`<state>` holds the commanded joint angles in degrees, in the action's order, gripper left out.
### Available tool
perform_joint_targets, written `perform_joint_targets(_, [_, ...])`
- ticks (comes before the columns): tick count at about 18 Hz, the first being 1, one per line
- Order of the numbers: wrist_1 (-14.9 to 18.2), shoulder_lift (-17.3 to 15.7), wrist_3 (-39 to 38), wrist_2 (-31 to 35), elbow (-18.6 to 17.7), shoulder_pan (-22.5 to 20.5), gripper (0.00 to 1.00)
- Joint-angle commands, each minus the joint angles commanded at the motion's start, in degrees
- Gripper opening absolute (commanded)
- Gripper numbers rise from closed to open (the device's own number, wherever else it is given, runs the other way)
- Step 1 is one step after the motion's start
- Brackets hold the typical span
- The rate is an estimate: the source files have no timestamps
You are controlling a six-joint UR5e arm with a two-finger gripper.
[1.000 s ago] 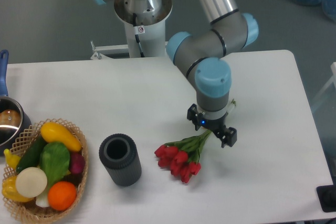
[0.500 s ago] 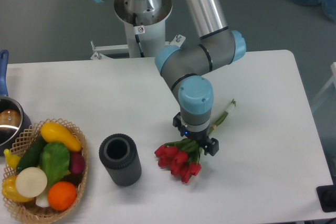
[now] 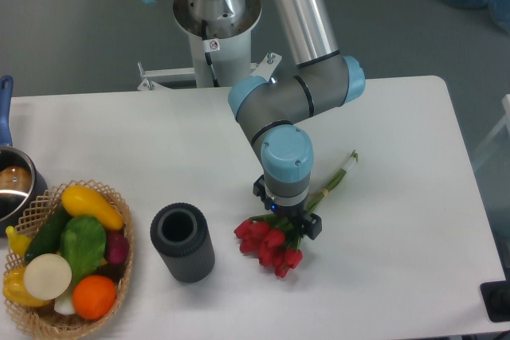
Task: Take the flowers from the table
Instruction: 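Lower the gripper and close it around the tulip stems, then lift the grasped tulips up off the table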
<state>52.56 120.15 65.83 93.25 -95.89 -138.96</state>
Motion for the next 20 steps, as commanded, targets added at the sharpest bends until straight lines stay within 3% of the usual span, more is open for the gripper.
perform_joint_targets(1, [0.0,0.0,-0.5,0.0,-0.1,0.0,0.88])
perform_joint_targets(2, [-0.1,-0.1,-1.4,0.0,-0.1,0.0,0.78])
perform_joint_targets(5, [-0.1,-0.4,-3.0,0.0,-0.3,0.0,0.34])
perform_joint_targets(7, [-0.2,-0.4,-3.0,0.0,-0.2,0.0,0.2])
perform_joint_targets(13, [-0.2,-2.2,-3.0,3.4,-0.2,-0.6,0.02])
perform_joint_targets(20, [0.1,-5.5,-3.1,6.6,-0.1,-2.4,0.02])
